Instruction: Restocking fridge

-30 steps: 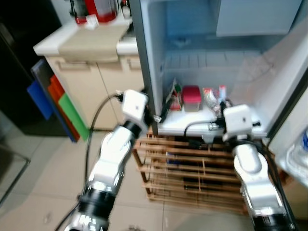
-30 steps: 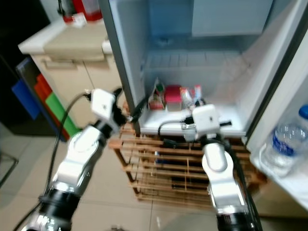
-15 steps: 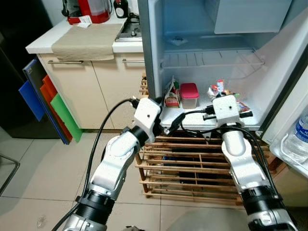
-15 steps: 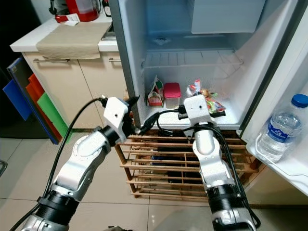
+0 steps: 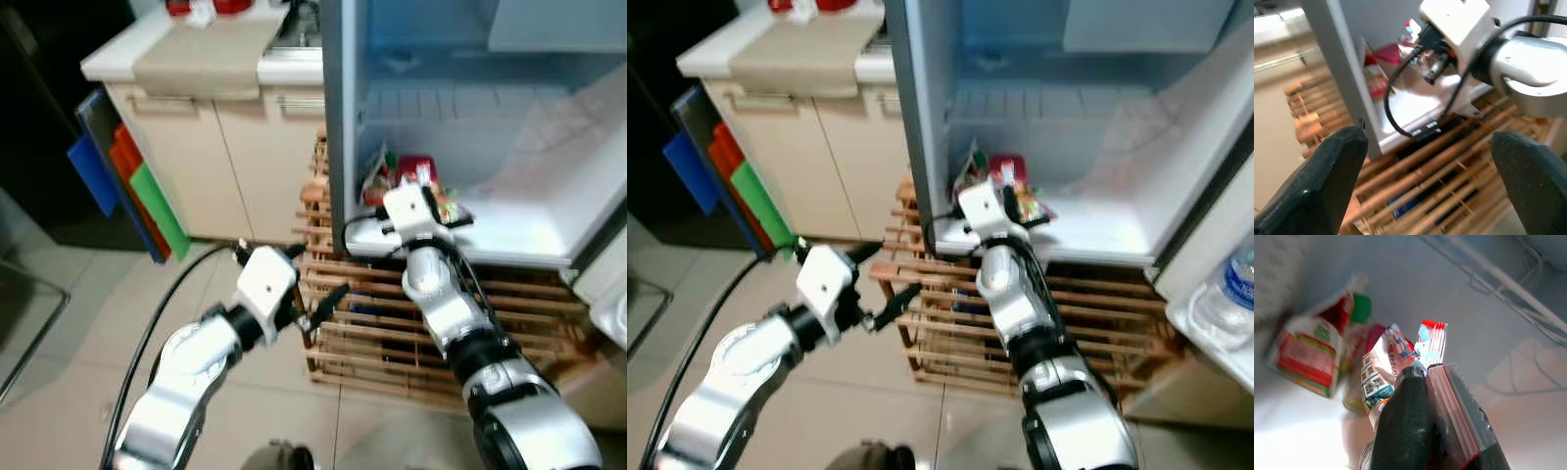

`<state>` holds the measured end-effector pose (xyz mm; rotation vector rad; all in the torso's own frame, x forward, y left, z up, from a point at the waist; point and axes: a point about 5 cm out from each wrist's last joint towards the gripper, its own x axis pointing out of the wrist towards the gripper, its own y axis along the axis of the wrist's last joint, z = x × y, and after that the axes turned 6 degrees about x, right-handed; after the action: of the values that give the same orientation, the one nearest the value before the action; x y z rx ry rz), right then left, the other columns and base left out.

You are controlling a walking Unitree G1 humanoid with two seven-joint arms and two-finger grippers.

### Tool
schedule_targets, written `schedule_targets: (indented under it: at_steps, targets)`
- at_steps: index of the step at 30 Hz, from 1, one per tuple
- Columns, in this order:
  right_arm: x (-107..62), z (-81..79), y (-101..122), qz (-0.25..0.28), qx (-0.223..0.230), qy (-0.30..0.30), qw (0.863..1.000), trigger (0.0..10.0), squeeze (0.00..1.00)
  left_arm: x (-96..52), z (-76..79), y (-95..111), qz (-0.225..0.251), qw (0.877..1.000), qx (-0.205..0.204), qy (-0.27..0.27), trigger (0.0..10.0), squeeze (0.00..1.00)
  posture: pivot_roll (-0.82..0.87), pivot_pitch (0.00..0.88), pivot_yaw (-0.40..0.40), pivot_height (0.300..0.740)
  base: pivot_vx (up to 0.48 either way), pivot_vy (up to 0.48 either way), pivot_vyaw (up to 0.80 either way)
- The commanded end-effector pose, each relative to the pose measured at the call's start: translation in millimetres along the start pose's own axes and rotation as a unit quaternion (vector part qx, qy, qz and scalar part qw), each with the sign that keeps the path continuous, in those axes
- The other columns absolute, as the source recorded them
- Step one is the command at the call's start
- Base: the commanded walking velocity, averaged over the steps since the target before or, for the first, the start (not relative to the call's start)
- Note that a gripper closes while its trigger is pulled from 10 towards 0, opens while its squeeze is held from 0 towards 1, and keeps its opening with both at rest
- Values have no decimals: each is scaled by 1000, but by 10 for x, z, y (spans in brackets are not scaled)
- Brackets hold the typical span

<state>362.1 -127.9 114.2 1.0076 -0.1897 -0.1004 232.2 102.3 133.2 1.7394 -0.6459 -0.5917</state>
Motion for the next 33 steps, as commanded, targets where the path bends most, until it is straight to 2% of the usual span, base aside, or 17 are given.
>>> schedule_targets:
  at_steps: [1, 4, 12, 15, 19, 23, 29, 33]
  targets:
    - [76, 30, 132, 29, -7, -17, 999, 0, 0, -49, -3, 50, -3, 1000, -1, 2, 10000, 0, 115, 156, 120, 740, 0, 0, 0]
    - [98, 36, 253, 67, -19, -23, 997, 0, 0, -127, 57, 85, -9, 1000, -9, 0, 10000, 0, 112, 183, 117, 740, 0, 0, 0]
    - [141, 93, 441, 115, -35, -48, 992, 0, 0, -175, 126, 101, -17, 1000, -19, 0, 10000, 0, 105, 204, 111, 740, 0, 0, 0]
    - [204, 166, 449, 111, -46, -66, 991, 0, 0, -190, 164, 104, -23, 999, -24, -2, 10000, 0, 111, 210, 106, 740, 0, 0, 0]
    - [243, 276, 461, 109, -35, -88, 990, 0, 0, -204, 157, 104, -27, 999, -25, 1, 10000, 0, 113, 213, 102, 740, 0, 0, 0]
    - [250, 314, 490, 117, -37, -97, 988, 0, 0, -211, 158, 107, -28, 999, -27, 2, 10000, 0, 113, 213, 102, 740, 0, 0, 0]
    - [373, 441, 466, 95, -78, -135, 983, 0, 0, -198, 197, 99, -33, 999, -29, 1, 10000, 0, 118, 217, 98, 740, 0, 0, 0]
    - [393, 421, 544, 108, -107, -141, 978, 0, 0, -203, 215, 96, -35, 999, -32, 0, 10000, 0, 120, 217, 97, 740, 0, 0, 0]
